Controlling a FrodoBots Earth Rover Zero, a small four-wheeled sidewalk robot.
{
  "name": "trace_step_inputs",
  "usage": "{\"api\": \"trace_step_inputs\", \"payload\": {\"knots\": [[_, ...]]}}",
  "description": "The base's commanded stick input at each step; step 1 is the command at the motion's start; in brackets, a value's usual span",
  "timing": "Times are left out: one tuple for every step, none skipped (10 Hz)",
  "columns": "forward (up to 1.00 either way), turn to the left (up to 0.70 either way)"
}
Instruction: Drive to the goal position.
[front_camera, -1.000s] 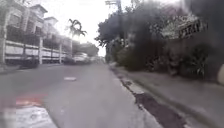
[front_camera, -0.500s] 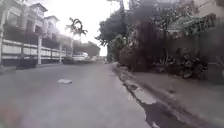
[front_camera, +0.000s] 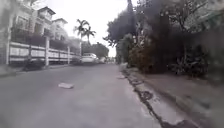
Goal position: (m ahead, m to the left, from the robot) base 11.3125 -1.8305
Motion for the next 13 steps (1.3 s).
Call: {"api": "trace_step_inputs", "payload": {"knots": [[1.00,0.00],[1.00,0.00],[1.00,0.00],[1.00,0.00],[1.00,0.00],[1.00,0.00],[1.00,-0.21],[1.00,-0.40],[1.00,-0.40],[1.00,-0.40],[1.00,-0.40],[1.00,-0.03],[1.00,0.00]]}}
